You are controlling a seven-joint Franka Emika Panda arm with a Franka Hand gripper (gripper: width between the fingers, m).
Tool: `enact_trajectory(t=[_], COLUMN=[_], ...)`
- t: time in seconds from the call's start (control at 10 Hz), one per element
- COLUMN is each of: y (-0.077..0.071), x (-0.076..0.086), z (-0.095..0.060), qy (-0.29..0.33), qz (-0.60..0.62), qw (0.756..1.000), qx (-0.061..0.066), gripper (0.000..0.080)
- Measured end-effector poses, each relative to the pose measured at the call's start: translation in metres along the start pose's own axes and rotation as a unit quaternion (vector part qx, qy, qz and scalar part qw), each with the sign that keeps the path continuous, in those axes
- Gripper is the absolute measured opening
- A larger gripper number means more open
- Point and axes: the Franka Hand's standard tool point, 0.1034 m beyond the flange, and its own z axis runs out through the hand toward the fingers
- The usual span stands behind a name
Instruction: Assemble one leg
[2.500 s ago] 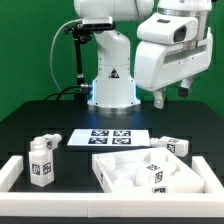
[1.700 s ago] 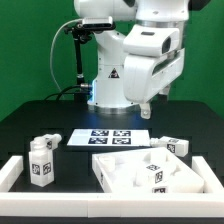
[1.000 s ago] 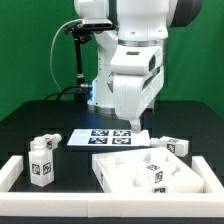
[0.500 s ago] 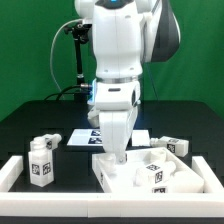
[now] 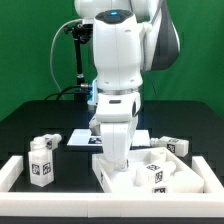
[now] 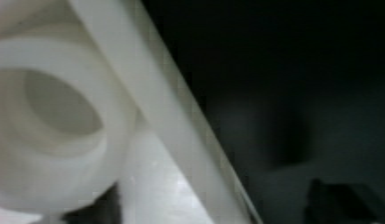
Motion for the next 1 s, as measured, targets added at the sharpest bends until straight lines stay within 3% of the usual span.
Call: enact_trajectory(t=[0.2, 0.3, 0.4, 0.5, 0.8, 1.0], y=[-0.001, -0.001, -0.004, -0.008, -0.018, -0.02], x=[0.0, 0.0, 0.002, 0.006, 0.03, 0.043], z=[0.0, 0.001, 0.002, 0.003, 0.004, 0.003], qy=[0.0, 0.0, -0.001, -0.002, -0.015, -0.016], qz=[0.0, 0.003, 0.037, 0.064, 0.079, 0.061], qw=[1.0, 1.0, 0.999, 0.998, 0.996, 0.997], qx=[0.001, 0.002, 0.004, 0.007, 0.042, 0.047], gripper=[0.0235, 0.0235, 0.0061, 0.0061, 0.0061, 0.0062])
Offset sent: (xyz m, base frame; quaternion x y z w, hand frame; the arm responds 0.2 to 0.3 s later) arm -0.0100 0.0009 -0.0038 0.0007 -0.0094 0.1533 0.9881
